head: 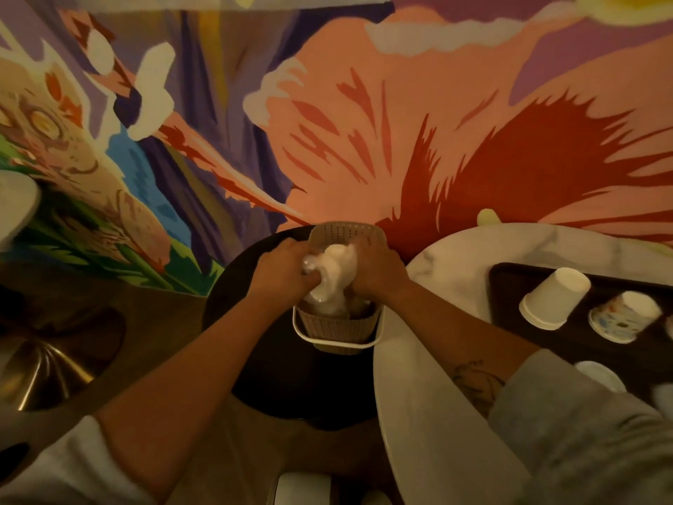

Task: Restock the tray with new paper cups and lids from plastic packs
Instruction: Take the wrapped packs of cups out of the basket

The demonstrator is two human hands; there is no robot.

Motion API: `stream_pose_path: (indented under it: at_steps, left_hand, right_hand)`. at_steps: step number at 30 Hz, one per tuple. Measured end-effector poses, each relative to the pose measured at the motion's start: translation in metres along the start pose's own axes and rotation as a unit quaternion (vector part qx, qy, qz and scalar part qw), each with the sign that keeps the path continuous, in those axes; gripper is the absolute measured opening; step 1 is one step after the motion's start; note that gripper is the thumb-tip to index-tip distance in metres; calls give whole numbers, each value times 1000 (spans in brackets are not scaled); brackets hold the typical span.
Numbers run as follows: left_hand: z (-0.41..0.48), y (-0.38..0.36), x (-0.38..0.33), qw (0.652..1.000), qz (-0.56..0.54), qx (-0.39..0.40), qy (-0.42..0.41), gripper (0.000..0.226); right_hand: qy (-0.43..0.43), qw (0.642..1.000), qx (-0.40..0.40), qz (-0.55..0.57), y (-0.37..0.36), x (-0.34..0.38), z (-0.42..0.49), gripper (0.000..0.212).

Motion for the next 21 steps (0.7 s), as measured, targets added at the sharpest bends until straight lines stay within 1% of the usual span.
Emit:
stream_pose_path:
  at_steps: [2, 4, 6, 8, 11, 14, 17, 19, 21]
  left_hand:
    - [-5, 16, -17, 999, -43, -32, -9, 38]
    - [-13, 24, -37, 996, -66, -52, -21, 36]
    - [-24, 26, -60, 994, -84, -61, -34, 35]
    - [-39, 21, -86, 992, -95, -54, -60, 33]
    - [-70, 1, -127, 990, -104, -7, -90, 30]
    - [-104, -29, -164, 987, -102, 57, -112, 30]
    - [-142, -62, -202, 975, -78, 122, -170, 30]
    - [-166, -80, -227, 966, -60, 146, -206, 30]
    - [-191, -97, -251, 958, -56, 168, -224, 30]
  right_hand:
    - [-14, 996, -73, 55, 31, -5, -15, 79]
    - [-42, 986, -138, 88, 62, -17, -37, 75]
    - [-70, 973, -178, 132, 87, -30, -65, 72]
    - [-95, 959, -191, 188, 104, -45, -97, 71]
    - [-147, 948, -187, 210, 116, -81, -157, 82]
    - [-200, 932, -210, 219, 127, -123, -224, 94]
    - [-239, 918, -229, 218, 142, -159, -290, 88]
    - [-256, 914, -232, 215, 149, -181, -329, 87]
    - [-291, 903, -234, 215, 155, -208, -368, 87]
Point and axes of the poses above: each hand's wrist, its own z-axis towards the middle knuckle, its own y-axis out of the back of the hand, x = y × z, the point moved 9 cm from there along z, towards the middle knuckle, and after that the axes turned 10 degrees about -x, right-handed, at the moved point
